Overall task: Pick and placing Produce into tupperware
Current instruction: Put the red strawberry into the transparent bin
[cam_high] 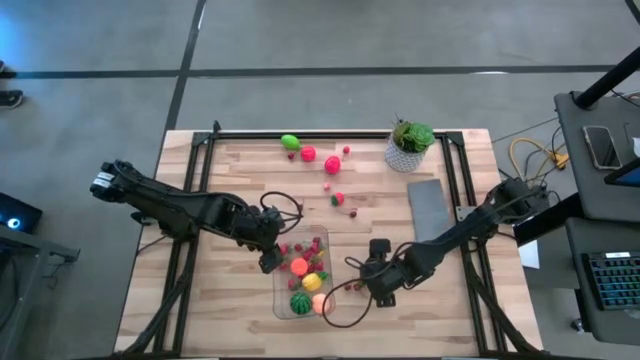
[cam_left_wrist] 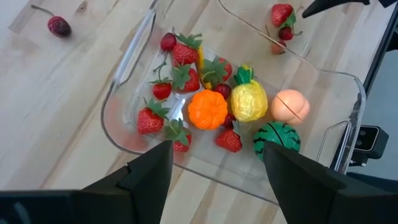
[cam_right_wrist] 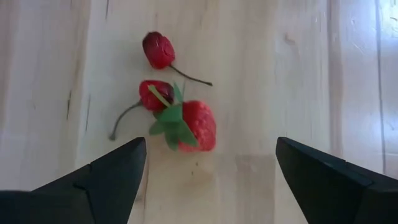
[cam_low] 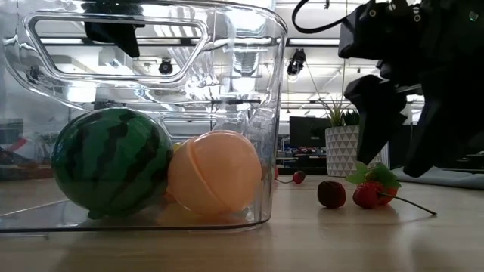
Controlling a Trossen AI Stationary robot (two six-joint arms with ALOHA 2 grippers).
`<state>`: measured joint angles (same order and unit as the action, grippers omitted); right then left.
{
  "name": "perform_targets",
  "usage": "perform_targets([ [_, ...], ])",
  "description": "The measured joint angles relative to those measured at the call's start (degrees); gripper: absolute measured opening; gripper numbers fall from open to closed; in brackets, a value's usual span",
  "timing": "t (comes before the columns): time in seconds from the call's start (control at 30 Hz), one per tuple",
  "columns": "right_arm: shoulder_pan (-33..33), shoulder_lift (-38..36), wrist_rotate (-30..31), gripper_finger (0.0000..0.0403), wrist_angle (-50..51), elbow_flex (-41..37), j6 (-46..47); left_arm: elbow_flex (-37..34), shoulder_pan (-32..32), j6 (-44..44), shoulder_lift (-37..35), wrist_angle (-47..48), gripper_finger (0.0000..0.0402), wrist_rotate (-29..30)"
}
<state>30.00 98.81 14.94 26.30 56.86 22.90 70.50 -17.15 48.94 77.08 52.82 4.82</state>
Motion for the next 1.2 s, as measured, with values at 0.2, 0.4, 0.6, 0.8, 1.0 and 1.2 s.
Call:
perform_targets([
  [0.2,0.0,0.0,-0.1,0.0352,0.1,0.0,0.0,0.0,0.0,-0.3,0.0,0.1,0.0235,0.0],
  [0.4,0.0,0.0,0.0,0.0352,0.1,-0.6,0.0,0.0,0.0,-0.4,0.0,0.2,0.0235,0.0],
  [0.6,0.0,0.0,0.1,0.0352,-2.0,-2.4,0.0,0.0,0.0,-0.4,0.0,0.2,0.0235,0.0],
  [0.8,-0.2,0.9,-0.3,0.0352,-7.8,-3.5,-0.1,0.0,0.0,-0.4,0.2,0.2,0.0235,0.1],
  [1.0,-0.4,0.8,-0.9,0.0352,-7.6,-4.0,-0.4,0.0,0.0,-0.4,0.4,0.2,0.0235,0.1],
  [1.2,-0.9,3.4,-2.1,0.0352,-9.4,-3.7,-0.4,-0.1,0.0,-0.4,0.4,0.2,0.0235,0.2],
])
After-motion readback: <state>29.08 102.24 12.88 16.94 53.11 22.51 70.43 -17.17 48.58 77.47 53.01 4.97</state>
